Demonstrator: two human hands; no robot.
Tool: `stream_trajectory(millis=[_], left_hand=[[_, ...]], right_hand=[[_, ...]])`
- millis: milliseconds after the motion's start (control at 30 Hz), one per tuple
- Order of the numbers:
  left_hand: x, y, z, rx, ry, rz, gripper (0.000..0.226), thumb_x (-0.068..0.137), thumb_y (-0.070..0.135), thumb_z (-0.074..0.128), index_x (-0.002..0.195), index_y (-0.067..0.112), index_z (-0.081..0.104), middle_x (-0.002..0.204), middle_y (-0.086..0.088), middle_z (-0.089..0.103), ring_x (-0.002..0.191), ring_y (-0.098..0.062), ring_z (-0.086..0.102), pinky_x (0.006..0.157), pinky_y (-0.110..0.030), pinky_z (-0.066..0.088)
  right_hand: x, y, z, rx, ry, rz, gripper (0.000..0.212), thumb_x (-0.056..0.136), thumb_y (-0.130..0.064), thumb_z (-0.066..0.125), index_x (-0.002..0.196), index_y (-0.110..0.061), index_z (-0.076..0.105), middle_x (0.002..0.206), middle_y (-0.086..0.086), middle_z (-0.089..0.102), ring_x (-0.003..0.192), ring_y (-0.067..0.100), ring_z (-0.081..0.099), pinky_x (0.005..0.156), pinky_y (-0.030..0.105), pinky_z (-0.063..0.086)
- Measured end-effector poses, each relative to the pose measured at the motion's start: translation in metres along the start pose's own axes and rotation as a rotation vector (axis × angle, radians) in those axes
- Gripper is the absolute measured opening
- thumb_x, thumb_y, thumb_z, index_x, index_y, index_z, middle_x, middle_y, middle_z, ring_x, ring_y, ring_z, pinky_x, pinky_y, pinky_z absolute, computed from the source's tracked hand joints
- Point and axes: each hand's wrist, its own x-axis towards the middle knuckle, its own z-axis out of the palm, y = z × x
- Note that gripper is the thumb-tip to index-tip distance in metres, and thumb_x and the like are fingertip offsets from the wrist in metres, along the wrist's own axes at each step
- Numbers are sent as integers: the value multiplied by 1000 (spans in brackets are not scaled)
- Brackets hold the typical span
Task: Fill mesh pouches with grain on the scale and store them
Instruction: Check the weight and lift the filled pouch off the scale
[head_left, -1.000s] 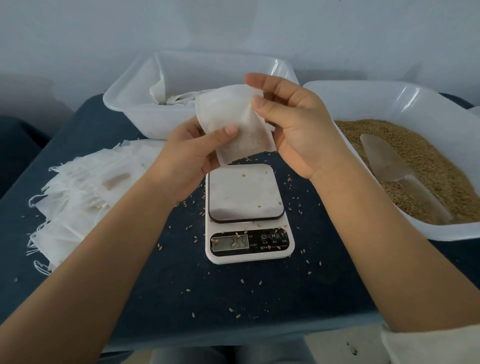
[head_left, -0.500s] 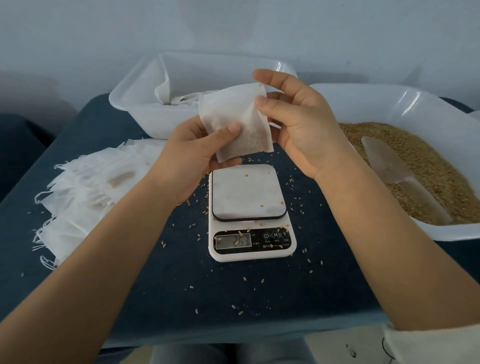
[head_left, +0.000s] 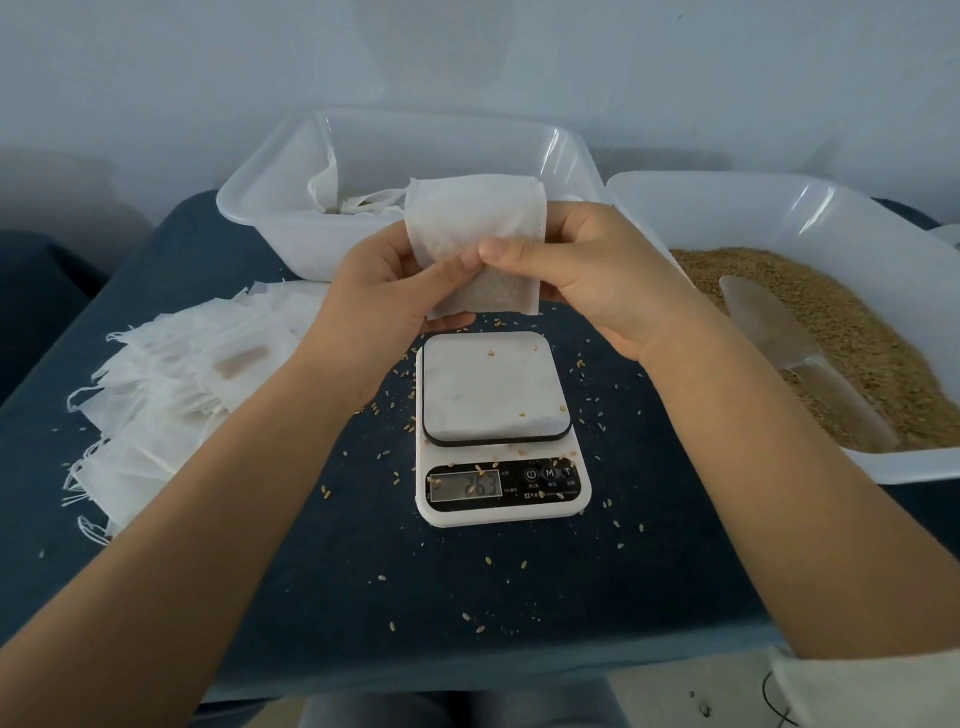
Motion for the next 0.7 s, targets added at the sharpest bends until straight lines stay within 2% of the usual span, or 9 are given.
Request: stream_trajectory(millis=[133,233,333,433,567,700], left_hand=[[1,1,0,-12,31,13,29,77,32,66,104,20,64,90,7,72,88,-12,69,64,-22,54],[2,1,-2,-4,35,23,30,76,33,66,104,22,64,90,6,72,87,-12,69,65,-22,55],[4,1,-5,8,47,18,30,74,34,66,102,23,65,92,5,73,87,-12,69,66,-22,55],[9,1,-7,32,51,9,29,74,34,65,101,22,66,93,4,73,88,-12,69,67,-22,56],[18,6,-8,34,59,7,29,71,38,66,97,26,68,93,7,73,87,-10,69,65,-21,55],[31,8,-13,-17,102,-13,29,68,38,68,92,22,69,89,4,73,84,-11,70,64,-21,55]], right_hand=[[5,-1,-1,-35,45,-4,9,82,-19,72,89,-25,70,93,-7,74,93,7,68,90,31,54],[9,-4,-3,-50,40,4,10,82,-18,72,91,-23,70,89,-9,74,86,5,69,77,23,56],[16,-14,-9,-111,32,5,10,81,-26,73,92,-25,71,88,-11,73,85,2,68,69,19,52],[29,-34,-17,-153,-9,-59,11,81,-25,73,91,-25,70,86,-11,72,82,1,66,72,16,53],[54,-66,-24,-498,-83,-175,11,81,-22,74,84,-32,71,81,-16,70,77,-7,63,73,9,47],[86,-94,-29,-778,-229,-152,6,84,-25,71,85,-30,72,83,-18,70,78,-8,62,67,3,44]])
